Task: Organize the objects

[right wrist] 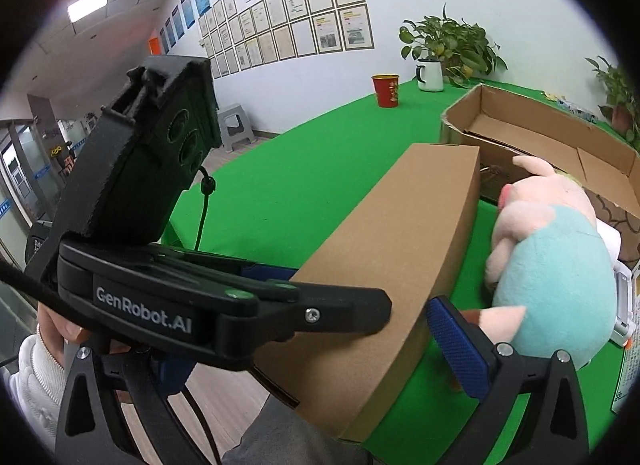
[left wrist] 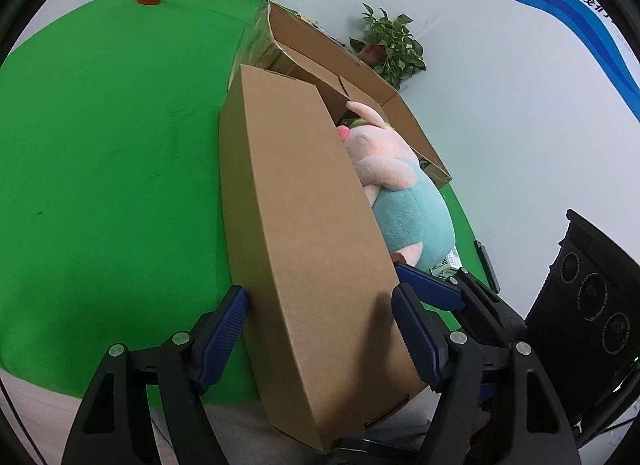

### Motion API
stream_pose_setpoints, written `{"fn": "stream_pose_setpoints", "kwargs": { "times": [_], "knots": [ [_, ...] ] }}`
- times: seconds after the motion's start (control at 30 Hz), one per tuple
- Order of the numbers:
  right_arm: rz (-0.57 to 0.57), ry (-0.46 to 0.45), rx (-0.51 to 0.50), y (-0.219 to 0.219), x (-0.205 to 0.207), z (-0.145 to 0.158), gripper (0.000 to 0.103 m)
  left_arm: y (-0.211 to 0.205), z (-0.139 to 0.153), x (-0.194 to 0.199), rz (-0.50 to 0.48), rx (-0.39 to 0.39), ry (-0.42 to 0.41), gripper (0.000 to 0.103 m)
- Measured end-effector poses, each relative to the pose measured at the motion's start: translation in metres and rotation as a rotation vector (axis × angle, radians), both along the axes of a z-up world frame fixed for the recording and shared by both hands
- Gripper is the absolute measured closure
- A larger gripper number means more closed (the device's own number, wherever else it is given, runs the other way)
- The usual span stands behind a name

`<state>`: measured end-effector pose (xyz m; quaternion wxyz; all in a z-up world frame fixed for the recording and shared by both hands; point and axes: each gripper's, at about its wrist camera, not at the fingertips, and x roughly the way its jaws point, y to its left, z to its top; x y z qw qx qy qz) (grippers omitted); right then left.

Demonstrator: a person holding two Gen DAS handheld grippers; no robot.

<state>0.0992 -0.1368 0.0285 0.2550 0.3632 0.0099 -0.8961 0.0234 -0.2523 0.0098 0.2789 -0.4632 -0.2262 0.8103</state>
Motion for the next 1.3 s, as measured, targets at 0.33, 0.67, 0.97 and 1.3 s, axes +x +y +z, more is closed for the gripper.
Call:
{"fn": "stream_pose_setpoints", "kwargs": {
  "times": [0.33,0.67,0.97,1.3],
  "knots": [
    [-0.033,-0.050,0.052,0.005,0.001,-0.010,0.000,0.016,-0.002,0.004,-0.019,-0.006,0.003,0.035],
    [-0.038,-0.045,0.060,0.008,0.006,-0.011,0.000,0.015,0.014,0.012,-0.006,0.018,0.023,0.035],
    [-0.024,-0.073,-0.028,0.021,0.004,-0.018,0.000,0.016,0.013,0.019,-0.007,-0.031,0.005,0.035],
    [-0.004,-0.059,-0.030,0.020,0.006,-0.015,0.000,0.032,-0.008,0.008,0.038,-0.062,-0.031,0.034]
  ]
}}
